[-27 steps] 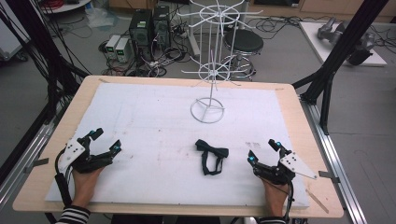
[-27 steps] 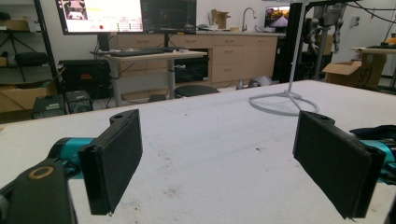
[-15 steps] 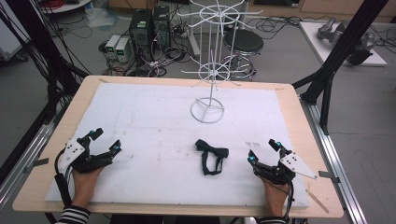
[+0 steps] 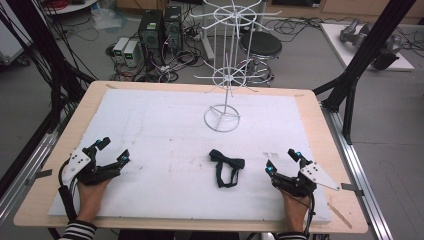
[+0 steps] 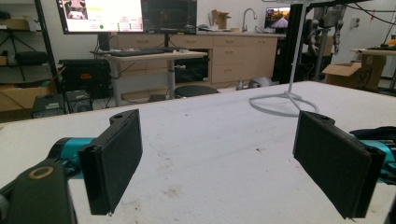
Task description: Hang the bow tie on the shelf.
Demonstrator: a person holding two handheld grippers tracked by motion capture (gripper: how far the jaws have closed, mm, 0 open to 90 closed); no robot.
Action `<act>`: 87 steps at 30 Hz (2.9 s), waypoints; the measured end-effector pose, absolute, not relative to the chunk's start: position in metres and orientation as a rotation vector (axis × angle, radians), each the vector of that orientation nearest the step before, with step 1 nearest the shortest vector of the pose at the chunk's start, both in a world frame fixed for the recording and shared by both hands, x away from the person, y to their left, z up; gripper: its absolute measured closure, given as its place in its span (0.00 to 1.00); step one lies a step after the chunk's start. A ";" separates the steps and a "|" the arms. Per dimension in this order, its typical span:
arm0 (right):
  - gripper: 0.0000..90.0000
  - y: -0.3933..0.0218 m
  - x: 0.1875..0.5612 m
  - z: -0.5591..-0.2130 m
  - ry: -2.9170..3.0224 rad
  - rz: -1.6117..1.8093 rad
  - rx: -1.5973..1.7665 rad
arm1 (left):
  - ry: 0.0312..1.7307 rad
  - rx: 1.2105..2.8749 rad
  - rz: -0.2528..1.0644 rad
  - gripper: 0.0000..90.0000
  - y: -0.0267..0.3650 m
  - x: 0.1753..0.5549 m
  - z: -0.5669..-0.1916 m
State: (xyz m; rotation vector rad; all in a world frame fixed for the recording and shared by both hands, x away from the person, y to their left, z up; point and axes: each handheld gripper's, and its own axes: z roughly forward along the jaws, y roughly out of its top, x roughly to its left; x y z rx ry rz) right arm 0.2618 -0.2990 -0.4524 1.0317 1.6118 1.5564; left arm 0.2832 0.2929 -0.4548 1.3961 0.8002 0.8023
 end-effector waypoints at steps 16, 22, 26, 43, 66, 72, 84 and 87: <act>0.12 -0.295 0.265 -0.434 1.674 1.543 1.026 | 0.803 1.397 0.803 0.18 0.293 0.283 -0.455; 0.11 -0.287 0.269 -0.420 1.756 1.516 0.980 | 0.804 1.398 0.804 0.18 0.293 0.283 -0.455; 0.12 -0.281 0.271 -0.413 1.800 1.495 0.956 | 0.804 1.397 0.803 0.18 0.293 0.283 -0.455; 0.12 -0.257 0.292 -0.394 2.076 1.399 0.871 | 0.807 1.394 0.803 0.18 0.293 0.283 -0.455; 0.12 -0.230 0.315 -0.391 2.402 1.233 0.831 | 0.805 1.395 0.804 0.18 0.293 0.283 -0.455; 0.12 -0.224 0.320 -0.391 2.462 1.165 0.809 | 0.807 1.393 0.804 0.18 0.293 0.283 -0.455; 0.17 -0.213 0.328 -0.394 2.570 1.102 0.775 | 0.808 1.389 0.802 0.18 0.293 0.283 -0.455; 0.19 -0.211 0.330 -0.396 2.605 1.068 0.770 | 0.807 1.393 0.804 0.18 0.293 0.283 -0.455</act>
